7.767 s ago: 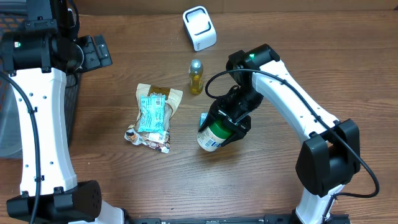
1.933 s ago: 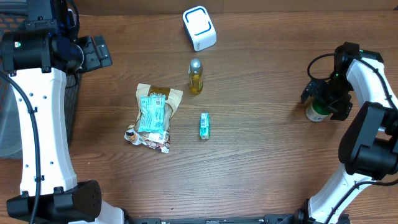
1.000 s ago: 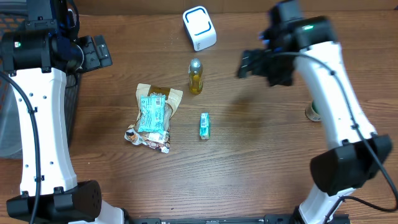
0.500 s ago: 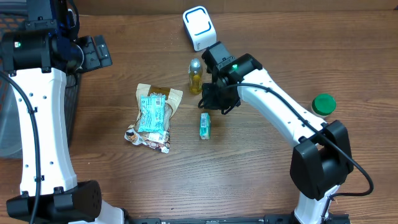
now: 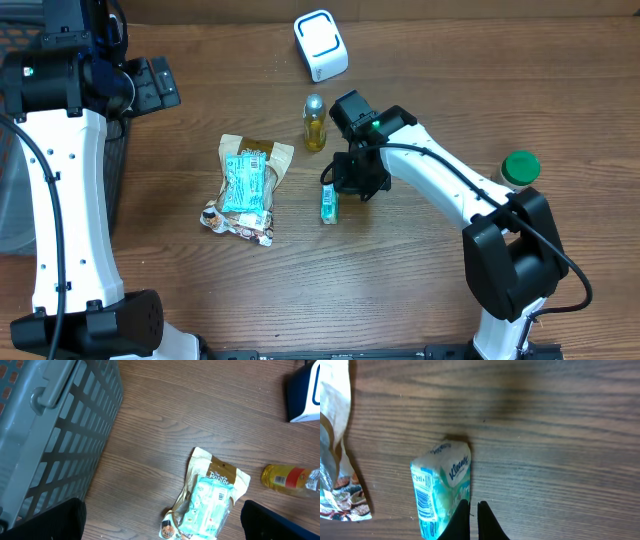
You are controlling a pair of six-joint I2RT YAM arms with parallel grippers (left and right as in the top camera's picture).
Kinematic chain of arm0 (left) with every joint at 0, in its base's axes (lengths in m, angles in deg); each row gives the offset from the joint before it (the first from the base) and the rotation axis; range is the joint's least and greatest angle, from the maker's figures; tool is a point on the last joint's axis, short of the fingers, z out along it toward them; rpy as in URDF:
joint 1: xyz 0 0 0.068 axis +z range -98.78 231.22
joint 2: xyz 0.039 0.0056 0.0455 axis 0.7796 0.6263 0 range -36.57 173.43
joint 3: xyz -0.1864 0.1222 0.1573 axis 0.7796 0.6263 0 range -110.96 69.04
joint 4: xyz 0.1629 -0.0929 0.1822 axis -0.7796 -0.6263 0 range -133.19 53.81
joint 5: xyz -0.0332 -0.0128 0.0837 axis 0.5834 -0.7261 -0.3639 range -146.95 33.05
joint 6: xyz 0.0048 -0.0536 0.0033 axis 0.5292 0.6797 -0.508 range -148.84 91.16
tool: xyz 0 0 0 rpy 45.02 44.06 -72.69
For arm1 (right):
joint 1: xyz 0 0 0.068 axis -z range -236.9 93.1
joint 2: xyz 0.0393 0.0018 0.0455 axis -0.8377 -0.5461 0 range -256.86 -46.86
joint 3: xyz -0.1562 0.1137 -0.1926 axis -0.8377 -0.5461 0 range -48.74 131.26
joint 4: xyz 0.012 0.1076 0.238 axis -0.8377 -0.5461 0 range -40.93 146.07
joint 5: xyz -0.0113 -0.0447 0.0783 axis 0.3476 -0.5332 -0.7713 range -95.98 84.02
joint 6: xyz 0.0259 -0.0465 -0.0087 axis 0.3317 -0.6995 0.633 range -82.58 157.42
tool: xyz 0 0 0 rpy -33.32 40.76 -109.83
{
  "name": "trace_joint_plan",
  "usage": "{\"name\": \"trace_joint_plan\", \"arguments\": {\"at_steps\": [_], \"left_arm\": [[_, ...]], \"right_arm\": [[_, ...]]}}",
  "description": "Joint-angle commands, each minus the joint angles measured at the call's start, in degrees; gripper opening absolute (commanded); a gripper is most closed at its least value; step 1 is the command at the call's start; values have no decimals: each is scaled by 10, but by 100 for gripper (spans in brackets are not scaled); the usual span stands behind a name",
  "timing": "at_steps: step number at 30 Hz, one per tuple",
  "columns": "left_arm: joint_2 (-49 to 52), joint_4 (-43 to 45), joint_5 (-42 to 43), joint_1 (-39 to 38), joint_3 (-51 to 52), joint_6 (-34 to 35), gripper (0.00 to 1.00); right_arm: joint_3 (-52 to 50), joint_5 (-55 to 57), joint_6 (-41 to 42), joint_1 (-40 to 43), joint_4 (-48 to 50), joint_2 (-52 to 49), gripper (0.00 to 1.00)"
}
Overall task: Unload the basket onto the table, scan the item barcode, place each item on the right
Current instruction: 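Move the right gripper over the Kleenex tissue pack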
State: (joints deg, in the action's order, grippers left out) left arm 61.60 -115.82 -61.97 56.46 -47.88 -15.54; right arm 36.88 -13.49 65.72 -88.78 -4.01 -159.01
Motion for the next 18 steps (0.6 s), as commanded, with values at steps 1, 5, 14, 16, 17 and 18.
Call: {"name": "trace_joint_plan", "arguments": {"at_steps": [1, 5, 14, 16, 17, 18], "left_arm": [[4, 2, -3, -4, -1, -3, 99], [4, 2, -3, -4, -1, -3, 100], [4, 2, -3, -4, -1, -3, 99], [4, 2, -3, -4, -1, -3, 99], [4, 2, -3, -4, -1, -3, 99], [4, 2, -3, -4, -1, -3, 99]], "right_arm": [[-9, -12, 5, -12, 2, -2, 4], [-10, -12, 5, -25, 5, -2, 4], [-10, 27, 10, -38, 2, -2, 4], [-10, 41, 18, -38, -2, -2, 4], [-10, 45, 18, -38, -2, -2, 4], [-10, 48, 18, -38, -2, -2, 4]]}}
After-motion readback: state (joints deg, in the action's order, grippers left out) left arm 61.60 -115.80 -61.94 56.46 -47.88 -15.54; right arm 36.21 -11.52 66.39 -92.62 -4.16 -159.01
